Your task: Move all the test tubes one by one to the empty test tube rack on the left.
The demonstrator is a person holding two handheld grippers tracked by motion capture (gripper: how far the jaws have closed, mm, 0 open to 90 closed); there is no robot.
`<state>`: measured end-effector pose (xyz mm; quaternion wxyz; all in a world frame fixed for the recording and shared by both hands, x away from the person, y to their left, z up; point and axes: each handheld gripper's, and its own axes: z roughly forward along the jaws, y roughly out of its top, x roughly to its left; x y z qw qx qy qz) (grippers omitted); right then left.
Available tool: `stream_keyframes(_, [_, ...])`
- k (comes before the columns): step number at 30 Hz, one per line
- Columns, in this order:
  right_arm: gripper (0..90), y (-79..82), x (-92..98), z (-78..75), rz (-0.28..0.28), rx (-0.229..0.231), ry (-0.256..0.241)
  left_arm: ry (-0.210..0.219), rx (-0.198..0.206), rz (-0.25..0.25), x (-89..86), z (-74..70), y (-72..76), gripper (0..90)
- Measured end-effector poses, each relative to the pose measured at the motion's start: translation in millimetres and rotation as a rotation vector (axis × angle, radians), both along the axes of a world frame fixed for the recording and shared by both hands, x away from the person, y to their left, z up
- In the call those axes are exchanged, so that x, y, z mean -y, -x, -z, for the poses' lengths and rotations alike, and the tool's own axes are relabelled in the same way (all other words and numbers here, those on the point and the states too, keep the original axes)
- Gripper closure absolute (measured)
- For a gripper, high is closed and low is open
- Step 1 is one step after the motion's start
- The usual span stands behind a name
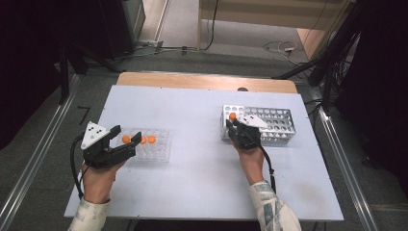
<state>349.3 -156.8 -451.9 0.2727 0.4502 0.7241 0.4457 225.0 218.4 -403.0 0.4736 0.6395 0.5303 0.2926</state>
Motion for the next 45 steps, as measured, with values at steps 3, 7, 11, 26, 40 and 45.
stream_keyframes(3, [71.6, 2.2, 2.3, -9.0, 0.003, 0.021, -0.014, 0.0, 0.002, 0.0, -0.1, -0.3, 0.3, 25.3])
stream_keyframes(7, [71.8, 6.6, 4.6, -20.2, -0.004, 0.052, -0.021, 0.0, 0.005, 0.003, 0.9, -1.1, 1.0, 25.2])
stream_keyframes(11, [71.9, 14.9, 7.2, -30.7, -0.018, 0.082, -0.038, 0.001, 0.012, 0.009, 1.8, -2.4, 2.2, 25.2])
stream_keyframes(26, [71.9, 68.1, 8.6, -37.8, -0.178, 0.1, -0.021, 0.019, 0.053, 0.094, 23.4, -9.9, 11.8, 25.1])
stream_keyframes(40, [71.9, 102.8, -36.5, -15.3, -0.406, -0.004, 0.01, -0.009, 0.075, 0.339, 79.9, -7.6, 27.3, 29.6])
stream_keyframes(45, [71.9, 113.7, -56.8, -11.6, -0.474, -0.011, 0.022, -0.034, 0.057, 0.423, 98.0, 0.9, 29.0, 38.9])
